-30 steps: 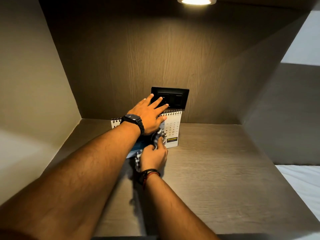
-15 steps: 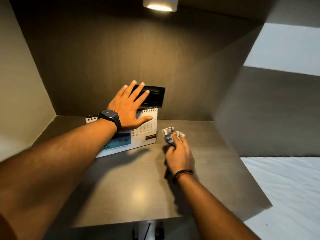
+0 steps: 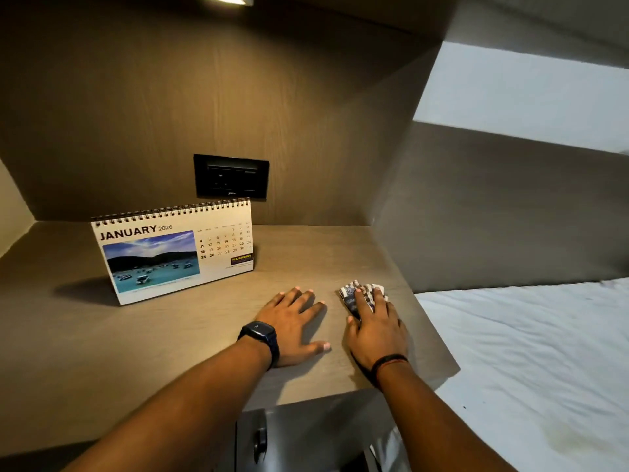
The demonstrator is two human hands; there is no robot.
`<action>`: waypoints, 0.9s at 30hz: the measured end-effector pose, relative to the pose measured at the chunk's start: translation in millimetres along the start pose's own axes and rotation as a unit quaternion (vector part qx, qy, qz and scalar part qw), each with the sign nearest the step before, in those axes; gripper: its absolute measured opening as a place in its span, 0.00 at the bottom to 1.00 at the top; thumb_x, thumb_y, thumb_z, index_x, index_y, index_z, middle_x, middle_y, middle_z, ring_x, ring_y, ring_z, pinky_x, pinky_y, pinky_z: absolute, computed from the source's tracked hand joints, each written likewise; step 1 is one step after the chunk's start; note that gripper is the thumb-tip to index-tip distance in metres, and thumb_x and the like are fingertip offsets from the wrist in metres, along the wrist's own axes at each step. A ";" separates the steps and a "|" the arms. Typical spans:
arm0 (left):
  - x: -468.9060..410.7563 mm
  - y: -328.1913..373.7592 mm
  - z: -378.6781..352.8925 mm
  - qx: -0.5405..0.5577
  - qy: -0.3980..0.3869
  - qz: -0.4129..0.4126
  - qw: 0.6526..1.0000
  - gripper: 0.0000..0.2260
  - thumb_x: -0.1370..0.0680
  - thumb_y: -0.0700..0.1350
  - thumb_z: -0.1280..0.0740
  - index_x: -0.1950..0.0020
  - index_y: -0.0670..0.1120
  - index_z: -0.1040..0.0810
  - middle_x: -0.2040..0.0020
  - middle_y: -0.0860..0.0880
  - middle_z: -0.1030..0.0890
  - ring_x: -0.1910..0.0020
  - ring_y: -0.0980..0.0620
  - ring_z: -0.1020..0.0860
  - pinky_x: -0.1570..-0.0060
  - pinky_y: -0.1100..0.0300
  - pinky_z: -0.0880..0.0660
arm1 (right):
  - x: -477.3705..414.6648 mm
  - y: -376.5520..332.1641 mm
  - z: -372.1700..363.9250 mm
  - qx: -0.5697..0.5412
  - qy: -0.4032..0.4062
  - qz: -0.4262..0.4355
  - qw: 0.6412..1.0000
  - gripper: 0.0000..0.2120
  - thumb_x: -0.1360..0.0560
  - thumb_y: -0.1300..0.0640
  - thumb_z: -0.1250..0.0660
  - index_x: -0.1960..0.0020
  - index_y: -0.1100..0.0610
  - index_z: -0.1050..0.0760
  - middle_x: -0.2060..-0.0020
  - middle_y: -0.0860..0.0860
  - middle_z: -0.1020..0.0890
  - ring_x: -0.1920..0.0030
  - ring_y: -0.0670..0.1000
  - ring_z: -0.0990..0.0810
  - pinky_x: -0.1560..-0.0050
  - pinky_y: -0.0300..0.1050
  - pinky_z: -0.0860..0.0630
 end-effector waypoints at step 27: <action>102.9 -188.1 83.5 0.407 0.484 0.465 0.620 0.33 0.25 0.64 0.42 0.26 0.48 0.44 0.32 0.40 0.33 0.39 0.39 0.29 0.46 0.51 0.33 | -80.8 -252.3 41.9 -0.574 -0.110 -0.033 0.811 0.27 0.25 0.33 0.49 0.39 0.53 0.29 0.48 0.53 0.18 0.50 0.54 0.19 0.57 0.45 0.23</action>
Point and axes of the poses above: each hand's wrist, its own x-axis away from the middle knuckle, its own z-axis out of the back of the hand, y = z × x, the point moved 3 cm from there along -x, towards the middle knuckle
